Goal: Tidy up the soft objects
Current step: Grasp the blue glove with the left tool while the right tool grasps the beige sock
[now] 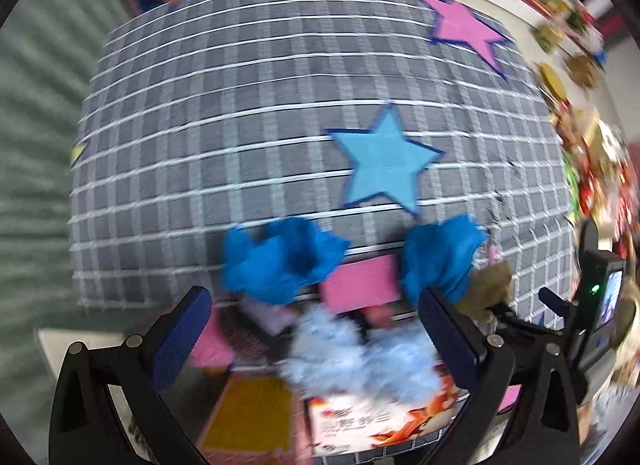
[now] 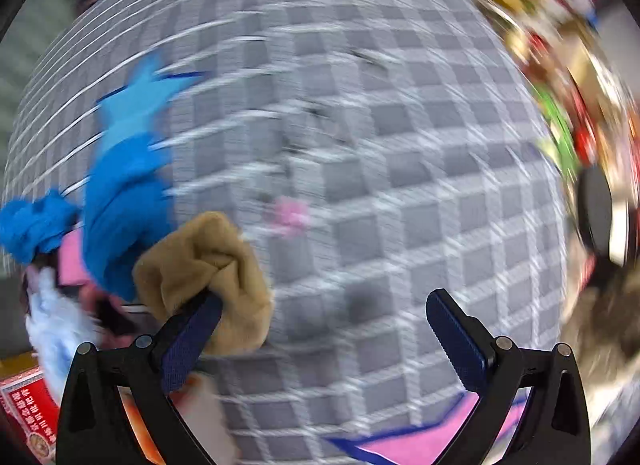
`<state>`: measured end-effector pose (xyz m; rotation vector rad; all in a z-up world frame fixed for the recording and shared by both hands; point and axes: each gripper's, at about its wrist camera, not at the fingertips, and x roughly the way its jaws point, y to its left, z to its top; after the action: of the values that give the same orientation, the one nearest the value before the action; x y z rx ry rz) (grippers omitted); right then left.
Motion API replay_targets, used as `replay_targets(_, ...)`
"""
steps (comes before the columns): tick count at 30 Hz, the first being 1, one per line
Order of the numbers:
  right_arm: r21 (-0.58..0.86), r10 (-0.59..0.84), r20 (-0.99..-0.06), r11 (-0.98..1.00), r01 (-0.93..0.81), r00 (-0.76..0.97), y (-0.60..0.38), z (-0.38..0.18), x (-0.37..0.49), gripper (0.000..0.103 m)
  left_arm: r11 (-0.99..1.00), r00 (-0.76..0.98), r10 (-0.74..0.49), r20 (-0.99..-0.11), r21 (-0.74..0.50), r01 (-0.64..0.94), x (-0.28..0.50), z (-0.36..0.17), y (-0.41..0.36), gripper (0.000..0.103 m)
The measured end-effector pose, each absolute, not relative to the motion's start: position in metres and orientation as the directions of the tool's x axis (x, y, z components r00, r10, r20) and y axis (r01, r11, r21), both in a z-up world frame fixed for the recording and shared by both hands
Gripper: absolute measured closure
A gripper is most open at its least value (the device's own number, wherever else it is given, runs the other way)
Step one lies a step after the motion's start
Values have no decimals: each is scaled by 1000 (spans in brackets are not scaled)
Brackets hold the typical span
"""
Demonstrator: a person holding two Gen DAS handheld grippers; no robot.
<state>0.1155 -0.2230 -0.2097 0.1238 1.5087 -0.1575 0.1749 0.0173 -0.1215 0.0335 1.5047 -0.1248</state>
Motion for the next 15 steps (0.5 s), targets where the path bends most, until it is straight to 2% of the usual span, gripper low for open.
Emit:
replay_targets(4,6,-4,-999,958,287,36,-279,-204,84,0,961,23,-71,-997,-62,271,174,-143,-45,0)
replay_targets(9,99,77,-994,936,337,78,-299,-191,52,0,914,-32,-47,-998,-56,401,170,-169,-99,0)
replay_targets(12,174,141,-979,953,249,147,-281,-180,57,0,888,-37,14,-999,-5,459,169,-187,-118,0)
replay_targets(15,169,149,-973,980,104,178,-245,-185,75,0,885,-25,56,-998,38,464,174,-193,-116,0)
